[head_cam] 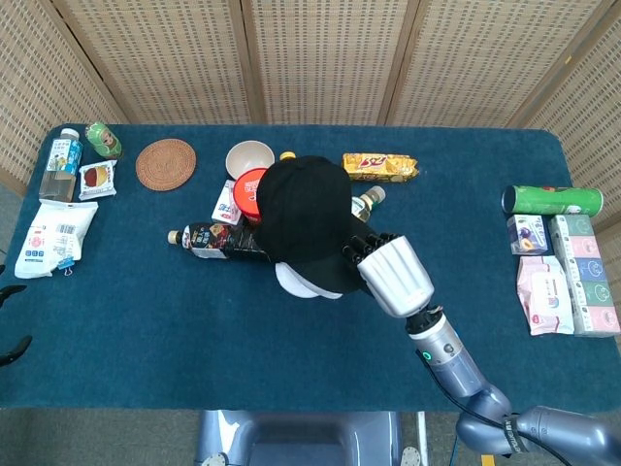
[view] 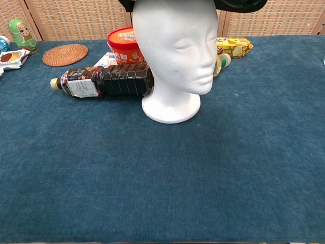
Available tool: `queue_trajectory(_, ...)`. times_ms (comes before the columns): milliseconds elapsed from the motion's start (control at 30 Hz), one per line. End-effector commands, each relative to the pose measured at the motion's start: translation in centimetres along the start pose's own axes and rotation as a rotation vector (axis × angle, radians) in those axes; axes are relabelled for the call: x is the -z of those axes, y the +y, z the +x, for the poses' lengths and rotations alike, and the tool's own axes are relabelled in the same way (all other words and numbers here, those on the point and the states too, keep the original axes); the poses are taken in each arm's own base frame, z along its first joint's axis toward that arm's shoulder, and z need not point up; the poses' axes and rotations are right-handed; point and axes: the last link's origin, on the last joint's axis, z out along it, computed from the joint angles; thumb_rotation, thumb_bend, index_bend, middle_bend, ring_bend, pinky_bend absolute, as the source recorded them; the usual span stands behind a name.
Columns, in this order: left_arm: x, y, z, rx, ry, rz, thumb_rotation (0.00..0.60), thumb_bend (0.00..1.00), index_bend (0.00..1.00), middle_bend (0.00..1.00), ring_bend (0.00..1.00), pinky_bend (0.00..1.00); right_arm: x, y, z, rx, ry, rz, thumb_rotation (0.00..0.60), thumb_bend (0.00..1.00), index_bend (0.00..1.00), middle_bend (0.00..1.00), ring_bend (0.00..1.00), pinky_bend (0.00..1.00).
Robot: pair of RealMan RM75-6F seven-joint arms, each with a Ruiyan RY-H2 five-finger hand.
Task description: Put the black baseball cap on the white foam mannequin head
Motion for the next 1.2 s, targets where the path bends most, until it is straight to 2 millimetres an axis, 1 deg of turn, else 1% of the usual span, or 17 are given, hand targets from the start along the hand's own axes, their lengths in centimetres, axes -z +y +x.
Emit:
queue_trajectory(33, 0.0, 0.0, 0.0, -0.001, 0.0, 0.001, 0.6, 0.25, 0.18, 0.04, 0.0, 0.12, 0.1, -0.2, 0.1, -0.002, -0.021, 0.019, 0.6, 0.5, 0.89, 0.66, 0.79, 0.88)
queue_trajectory(167, 0.0, 0.0, 0.0, -0.002, -0.002, 0.002, 0.6, 0.25, 0.18, 0.04, 0.0, 0.12, 0.3, -0.5, 0.1, -0.008, -0.036, 0.031, 0.6, 0.5, 0.89, 0.67, 0.79, 0.88)
queue_trajectory(367, -0.1, 0.0, -0.1, -0.004, -0.005, 0.003, 0.6, 0.25, 0.18, 0.04, 0.0, 0.12, 0.6, -0.9, -0.8, -0.007, -0.076, 0.045, 0.6, 0.5, 0.89, 0.67, 0.79, 0.88)
queue_trajectory(800, -0.1, -0.1, -0.2, -0.004, -0.009, 0.006, 0.6, 0.25, 0.18, 0.04, 0.0, 0.12, 0.8, -0.7, -1.3, 0.0, -0.101, 0.043, 0.6, 0.5, 0.88, 0.65, 0.77, 0.88)
queue_trajectory(900, -0.1, -0.1, -0.2, -0.004, -0.007, 0.006, 0.6, 0.25, 0.18, 0.04, 0.0, 0.12, 1.0, -0.6, -1.2, 0.003, -0.106, 0.042, 0.6, 0.5, 0.82, 0.64, 0.75, 0.88)
queue_trajectory(1000, -0.1, 0.0, -0.1, -0.005, -0.006, 0.005, 0.6, 0.25, 0.18, 0.04, 0.0, 0.12, 1.1, -0.4, -1.0, -0.007, -0.114, 0.038, 0.6, 0.48, 0.71, 0.62, 0.73, 0.87)
queue_trajectory(1067, -0.1, 0.0, -0.2, -0.005, -0.007, 0.003, 0.6, 0.25, 0.18, 0.04, 0.0, 0.12, 1.1, -0.2, -0.9, 0.003, -0.115, 0.041, 0.6, 0.46, 0.62, 0.59, 0.71, 0.86)
queue_trajectory(1167, -0.2, 0.1, -0.1, -0.006, -0.005, 0.001, 0.6, 0.25, 0.18, 0.04, 0.0, 0.12, 1.3, 0.0, -0.9, 0.005, -0.119, 0.04, 0.6, 0.44, 0.51, 0.55, 0.68, 0.86)
queue_trajectory(1200, -0.2, 0.1, -0.1, -0.007, -0.005, 0.001, 0.6, 0.25, 0.18, 0.04, 0.0, 0.12, 1.4, 0.0, -0.9, 0.009, -0.12, 0.04, 0.6, 0.44, 0.49, 0.55, 0.68, 0.86)
